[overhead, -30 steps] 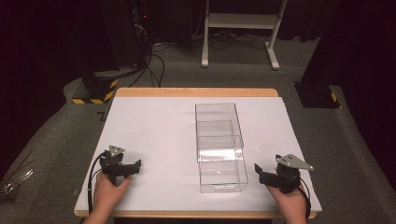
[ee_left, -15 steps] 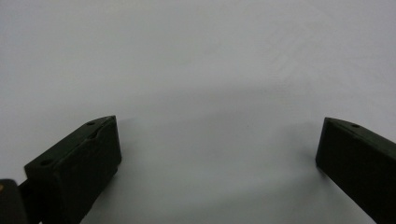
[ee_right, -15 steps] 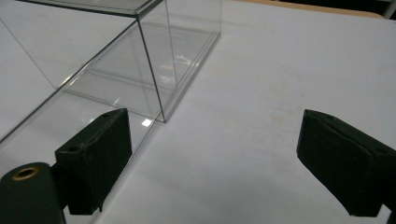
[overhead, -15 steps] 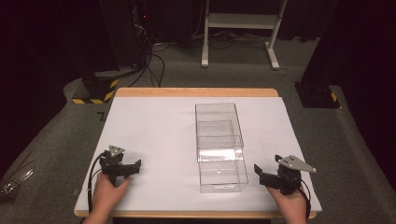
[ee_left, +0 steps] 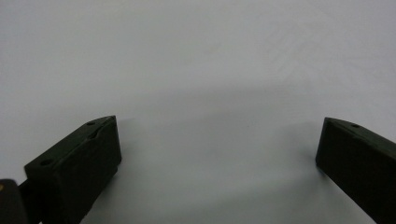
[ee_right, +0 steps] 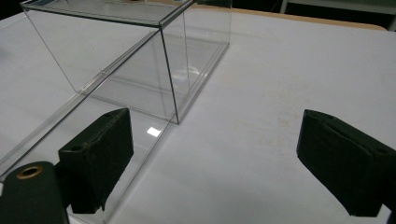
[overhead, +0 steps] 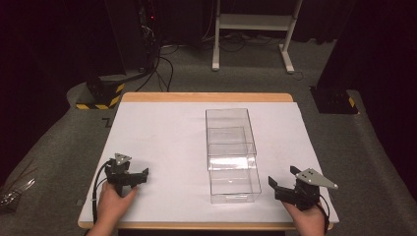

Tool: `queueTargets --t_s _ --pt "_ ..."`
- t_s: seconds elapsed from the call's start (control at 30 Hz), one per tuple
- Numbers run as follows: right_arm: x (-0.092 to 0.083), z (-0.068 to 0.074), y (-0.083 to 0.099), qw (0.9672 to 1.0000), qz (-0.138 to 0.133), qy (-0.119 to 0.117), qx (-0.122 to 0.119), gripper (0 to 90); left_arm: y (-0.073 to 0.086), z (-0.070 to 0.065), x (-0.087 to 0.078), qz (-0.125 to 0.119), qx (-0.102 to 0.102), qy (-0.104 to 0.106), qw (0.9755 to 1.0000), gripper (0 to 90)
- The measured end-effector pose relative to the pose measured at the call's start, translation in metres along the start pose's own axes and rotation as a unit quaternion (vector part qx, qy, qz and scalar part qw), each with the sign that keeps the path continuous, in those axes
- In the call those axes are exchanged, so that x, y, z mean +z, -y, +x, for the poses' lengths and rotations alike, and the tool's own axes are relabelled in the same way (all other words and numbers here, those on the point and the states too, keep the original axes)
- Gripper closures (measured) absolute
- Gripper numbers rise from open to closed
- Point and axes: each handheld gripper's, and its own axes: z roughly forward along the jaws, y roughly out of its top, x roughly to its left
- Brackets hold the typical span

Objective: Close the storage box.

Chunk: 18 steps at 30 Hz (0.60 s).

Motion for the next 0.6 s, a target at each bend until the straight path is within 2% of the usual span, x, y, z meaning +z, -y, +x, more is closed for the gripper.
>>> queueTargets --t_s 0.2,0.6 --pt "-0.007 0.000 0.001 0.9998 -0.006 -0.014 0.010 12.3 0.000 0.000 0.000 0.000 0.000 0.000 1.0000 0.3" --pt "-0.014 0.016 -0.003 0.9991 -0.017 -0.039 0.008 13.2 0.000 0.000 0.000 0.000 0.000 0.000 1.0000 0.3"
